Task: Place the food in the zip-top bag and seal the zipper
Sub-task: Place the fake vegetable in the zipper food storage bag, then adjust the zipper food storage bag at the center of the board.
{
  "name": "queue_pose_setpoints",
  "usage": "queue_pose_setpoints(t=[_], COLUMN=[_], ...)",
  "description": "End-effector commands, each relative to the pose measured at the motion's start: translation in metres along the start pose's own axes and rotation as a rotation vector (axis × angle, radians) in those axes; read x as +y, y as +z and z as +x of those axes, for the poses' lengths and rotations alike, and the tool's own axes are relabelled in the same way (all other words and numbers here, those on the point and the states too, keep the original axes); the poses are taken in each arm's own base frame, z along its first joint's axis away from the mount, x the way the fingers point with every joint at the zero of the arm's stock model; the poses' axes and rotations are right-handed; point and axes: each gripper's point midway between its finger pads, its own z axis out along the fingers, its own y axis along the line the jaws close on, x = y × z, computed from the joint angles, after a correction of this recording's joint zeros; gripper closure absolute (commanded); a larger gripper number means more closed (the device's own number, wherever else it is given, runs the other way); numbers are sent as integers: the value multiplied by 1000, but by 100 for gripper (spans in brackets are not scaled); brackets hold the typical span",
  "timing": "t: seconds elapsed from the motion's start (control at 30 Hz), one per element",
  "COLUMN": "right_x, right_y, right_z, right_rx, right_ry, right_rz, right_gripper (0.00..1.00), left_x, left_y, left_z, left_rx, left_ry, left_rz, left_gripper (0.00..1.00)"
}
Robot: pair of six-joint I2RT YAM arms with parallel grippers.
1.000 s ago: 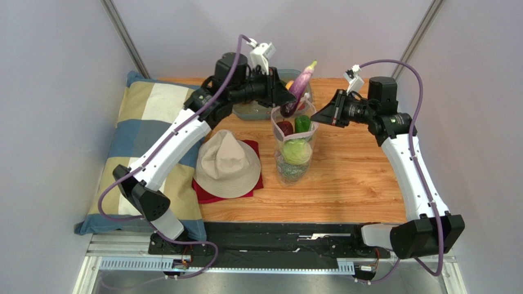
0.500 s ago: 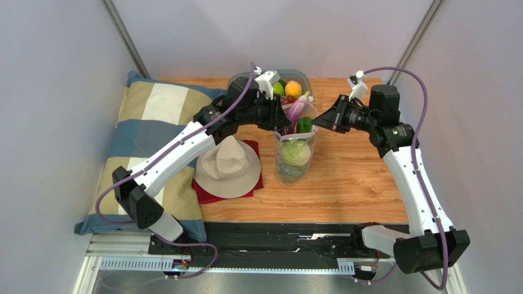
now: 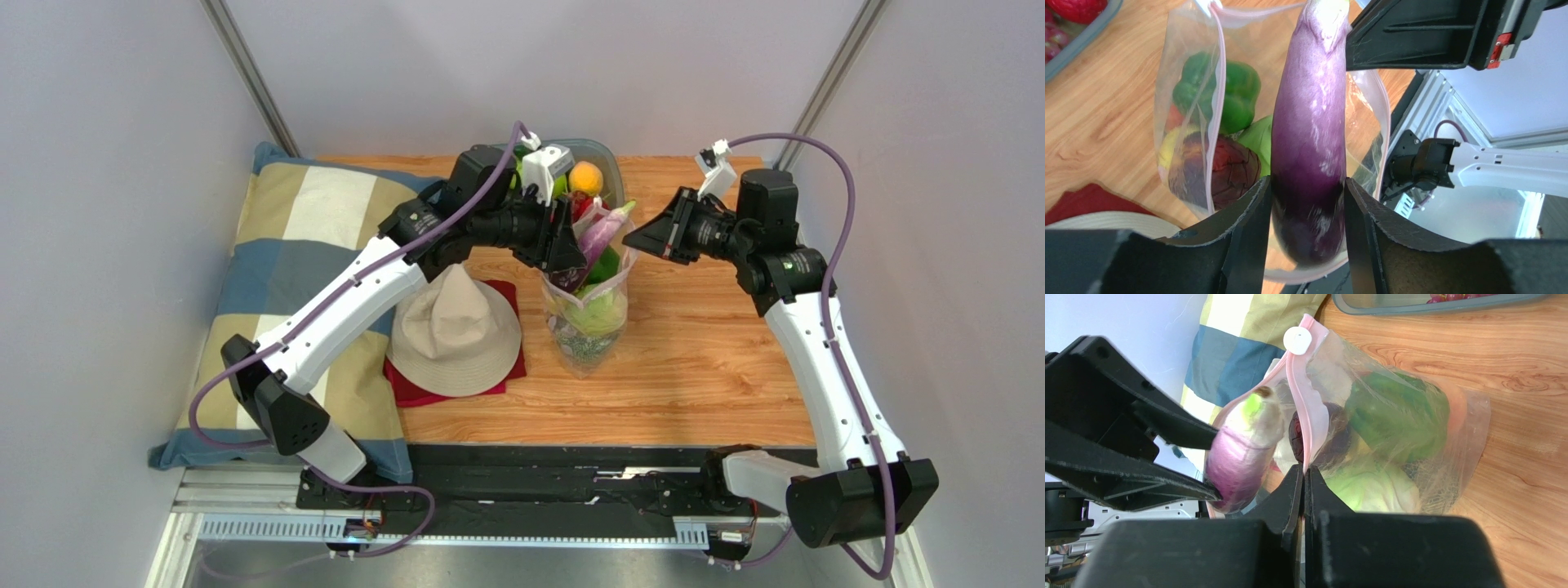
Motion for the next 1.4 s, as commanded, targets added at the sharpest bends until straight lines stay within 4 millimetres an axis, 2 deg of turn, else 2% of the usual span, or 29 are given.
queue_pose_setpoints(t=[0.0, 0.03, 0.17, 0.3, 0.37, 0.53, 0.57, 0.63, 0.67, 0.7, 0.73, 0.77, 0.83, 0.87, 0.93, 0.97, 1.07, 1.23, 1.33, 1.37], right_x=[13, 14, 18, 18, 18, 20, 21, 24, 23, 25, 26, 26, 29, 31, 40, 45, 56, 57, 54, 53], right_y=[-5, -6, -8, -9, -9, -6, -7, -8, -7, -8, -9, -9, -10, -11, -14, -15, -16, -9, 0, 2], right_z=[-17, -17, -16, -13, -10, -7, -6, -6, -5, -5, -3, -2, 1, 2, 5, 6, 17, 15, 15, 16], right_rx=[-70, -71, -69, -58, -49, -36, -35, -34, -31, -34, -32, -30, -27, -27, -27, -26, 7, 11, 8, 10], right_ry=[-60, -66, -83, -89, -93, -94, -96, -106, -111, -116, -116, -116, -119, -117, -105, -100, -107, -65, -21, -15], right_rz=[-26, -30, -42, -48, -55, -77, -81, -88, -87, -90, -91, -89, -94, -97, -115, -123, -135, -135, -137, -137], right_gripper=[100, 100, 100, 100, 100, 100, 100, 100, 100, 100, 100, 100, 100, 100, 100, 100, 100, 100, 100, 100], left_x=[-5, -11, -10, 27, 43, 50, 50, 62, 64, 73, 73, 67, 60, 38, 14, -10, -31, -29, -38, -41], left_y=[-14, -25, -45, -53, -47, -28, -27, -14, -15, -7, -3, -2, 6, 3, -1, -12, -16, -5, -5, -3], left_z=[-13, -23, -40, -42, -38, -35, -40, -32, -39, -30, -29, -33, -32, -43, -55, -69, -69, -38, -24, -20], left_rx=[-27, -78, -205, -227, -190, -121, -127, -72, -80, -35, -21, -16, 4, -12, -27, -59, -43, 93, 134, 143], left_ry=[35, 40, 61, 82, 105, 128, 126, 114, 109, 86, 76, 69, 73, 97, 151, 192, 261, 288, 265, 257], left_rz=[-5, 1, -28, -219, -284, -283, -285, -318, -336, -355, -336, -293, -231, -124, -12, 68, 129, 193, 277, 304], left_gripper=[36, 29, 20, 28, 29, 25, 24, 24, 24, 24, 28, 45, 66, 88, 100, 100, 100, 100, 99, 95])
